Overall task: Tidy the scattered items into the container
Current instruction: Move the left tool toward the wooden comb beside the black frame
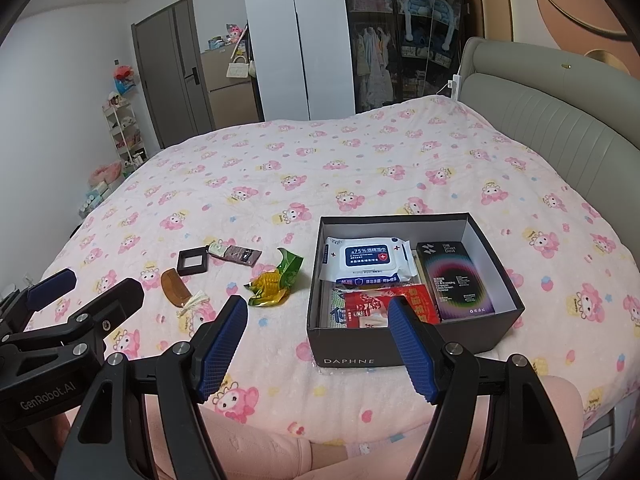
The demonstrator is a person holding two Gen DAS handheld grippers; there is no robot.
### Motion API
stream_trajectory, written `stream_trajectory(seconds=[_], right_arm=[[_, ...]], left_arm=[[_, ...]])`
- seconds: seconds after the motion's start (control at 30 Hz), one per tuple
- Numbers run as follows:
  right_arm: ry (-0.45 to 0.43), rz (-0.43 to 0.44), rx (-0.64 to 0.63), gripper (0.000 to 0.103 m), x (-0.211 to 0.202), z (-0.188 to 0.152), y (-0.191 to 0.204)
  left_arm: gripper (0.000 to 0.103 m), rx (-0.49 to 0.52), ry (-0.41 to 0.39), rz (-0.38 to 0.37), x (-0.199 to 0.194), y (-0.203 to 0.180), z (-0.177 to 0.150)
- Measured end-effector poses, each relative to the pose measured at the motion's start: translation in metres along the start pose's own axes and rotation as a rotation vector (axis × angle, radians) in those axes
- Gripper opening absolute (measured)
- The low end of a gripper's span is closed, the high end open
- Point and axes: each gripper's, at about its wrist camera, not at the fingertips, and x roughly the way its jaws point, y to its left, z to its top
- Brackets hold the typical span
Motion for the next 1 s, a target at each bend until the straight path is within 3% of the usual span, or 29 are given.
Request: stream_trajectory(seconds=[0.27, 0.47, 0.67, 0.83, 1.0], right_arm=[[-0.024, 0.015, -0.076, 0.07, 0.022, 0.027, 0.02], [-0.042, 0.026, -0.133, 0.07, 0.039, 0.047, 0.034], [-0.026, 0.074, -0.189, 0.071, 0.07, 0.067, 0.055], [0.059, 0.169, -0.23, 0.07, 0.123, 0.067, 0.086], [0.182, 0.198, -0.274, 0.07, 0.183, 0.045, 0.118]], left_arm=[[0.102, 0.008, 0.016, -0.022, 0.015, 0.005, 0.002], [0.102, 0.005, -0.006, -0.056, 0.031, 0.027, 0.032], [0.101, -0.039, 0.007, -0.007, 0.06, 0.065, 0.058], [0.089, -0.146, 0.114, 0.058, 0.106, 0.109, 0.048], [0.08, -0.403, 0.283, 0.078, 0.164, 0.176, 0.018]])
